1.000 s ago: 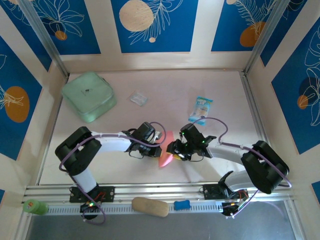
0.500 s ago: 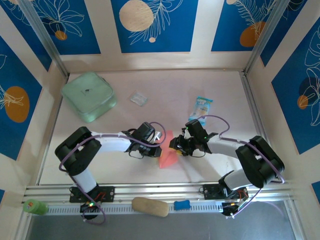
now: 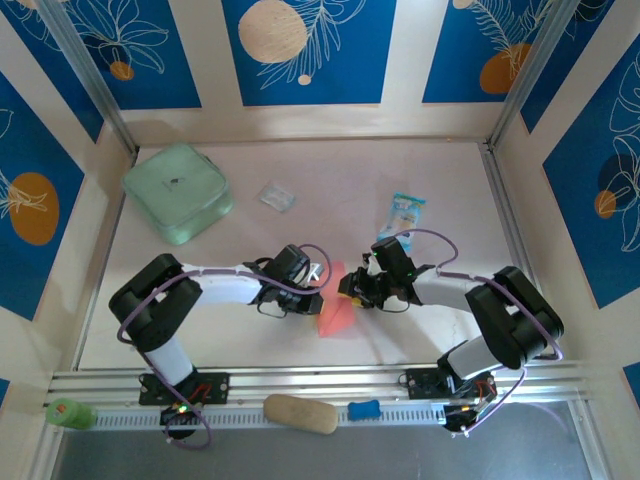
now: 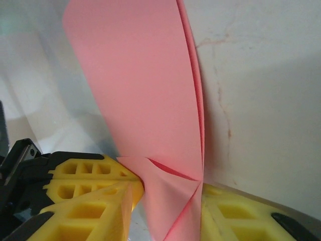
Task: Fold a paper plane with a square sheet of paper (pick it up from the middle)
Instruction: Fold the triangle at the bottom-center of the table, then turn over the paper at the bottom-center of the table.
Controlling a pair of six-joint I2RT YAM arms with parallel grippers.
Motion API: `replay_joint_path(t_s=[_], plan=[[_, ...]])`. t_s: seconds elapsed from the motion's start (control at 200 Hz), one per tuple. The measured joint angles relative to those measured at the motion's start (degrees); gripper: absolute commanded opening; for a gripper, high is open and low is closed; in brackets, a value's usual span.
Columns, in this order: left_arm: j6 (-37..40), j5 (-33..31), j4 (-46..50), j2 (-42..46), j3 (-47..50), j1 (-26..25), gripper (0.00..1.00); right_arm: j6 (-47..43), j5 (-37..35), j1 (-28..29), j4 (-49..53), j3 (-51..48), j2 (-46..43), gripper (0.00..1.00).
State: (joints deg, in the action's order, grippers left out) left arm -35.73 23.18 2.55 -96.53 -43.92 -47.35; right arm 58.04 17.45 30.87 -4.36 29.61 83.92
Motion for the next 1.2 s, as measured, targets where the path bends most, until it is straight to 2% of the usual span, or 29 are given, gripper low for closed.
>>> replay_joint_path(t_s=[0.73, 0.825, 1.2], plan=[[-0.39, 0.0, 0.0, 0.24, 0.24, 0.0, 0.06, -1.14, 2.75, -2.64, -5.18, -1.14, 3.08, 0.22], [-0.39, -0.02, 0.0, 0.35, 0.35, 0.0, 0.06, -1.33, 3.17, -2.73, -5.4, -1.25, 3.67, 0.18], [-1.29, -0.31, 0.48, 2.4, 0.83, 0.0, 0.2, -1.7, 3.78, -2.84, -5.77, -2.1, 3.58, 0.05]])
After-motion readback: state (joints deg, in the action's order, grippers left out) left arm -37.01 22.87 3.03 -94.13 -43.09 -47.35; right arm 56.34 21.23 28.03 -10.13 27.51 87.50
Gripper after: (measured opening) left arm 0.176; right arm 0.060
